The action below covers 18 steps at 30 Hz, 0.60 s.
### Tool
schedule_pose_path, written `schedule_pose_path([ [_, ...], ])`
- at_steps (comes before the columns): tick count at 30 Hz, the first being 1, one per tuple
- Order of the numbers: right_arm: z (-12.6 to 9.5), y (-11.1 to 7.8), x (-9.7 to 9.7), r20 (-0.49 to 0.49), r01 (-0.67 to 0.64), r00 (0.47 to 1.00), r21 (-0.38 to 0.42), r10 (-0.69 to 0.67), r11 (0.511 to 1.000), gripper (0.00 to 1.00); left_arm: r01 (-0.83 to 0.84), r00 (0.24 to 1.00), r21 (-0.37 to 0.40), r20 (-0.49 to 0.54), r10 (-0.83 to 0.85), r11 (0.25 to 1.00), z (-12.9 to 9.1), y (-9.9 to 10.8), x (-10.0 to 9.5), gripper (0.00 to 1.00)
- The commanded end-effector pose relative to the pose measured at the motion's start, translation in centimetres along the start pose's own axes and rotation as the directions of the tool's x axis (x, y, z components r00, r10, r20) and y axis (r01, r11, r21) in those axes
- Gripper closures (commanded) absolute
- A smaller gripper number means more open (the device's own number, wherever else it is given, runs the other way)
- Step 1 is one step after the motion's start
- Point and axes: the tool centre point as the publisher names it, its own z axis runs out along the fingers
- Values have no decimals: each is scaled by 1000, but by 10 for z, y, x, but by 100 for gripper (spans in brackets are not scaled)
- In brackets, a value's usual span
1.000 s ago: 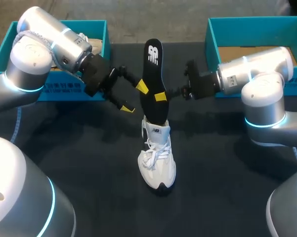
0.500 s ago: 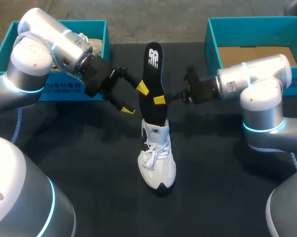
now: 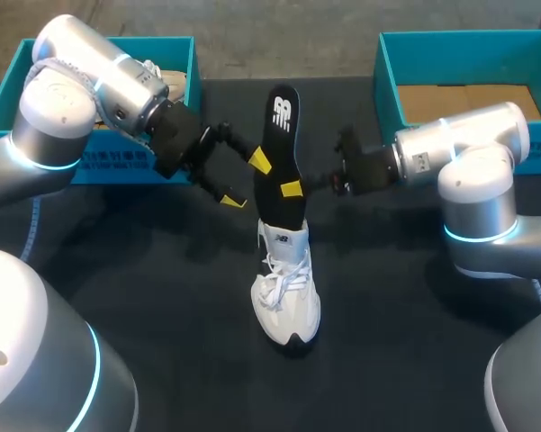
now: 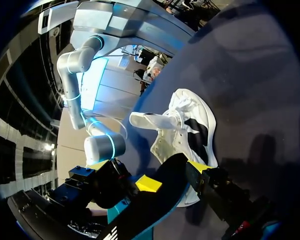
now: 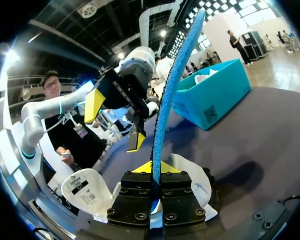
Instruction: Take the shoe out of the shoebox, open the shoe tongue, remove and reinsert the insole, then place the shoe into the shoebox
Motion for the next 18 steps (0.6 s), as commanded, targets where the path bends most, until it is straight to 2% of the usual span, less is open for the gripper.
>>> schedule_pose_path([
  [1,3,-4,1,-3,-2,1000,6,2,1000,100,-2,1000,-2,-3,2,1000,0,-1,0,0],
  [18,10,-30,11,-34,-33,999,60,35,998,100,0,1000,-4,-1,0,1000,1,-1,-1,0],
])
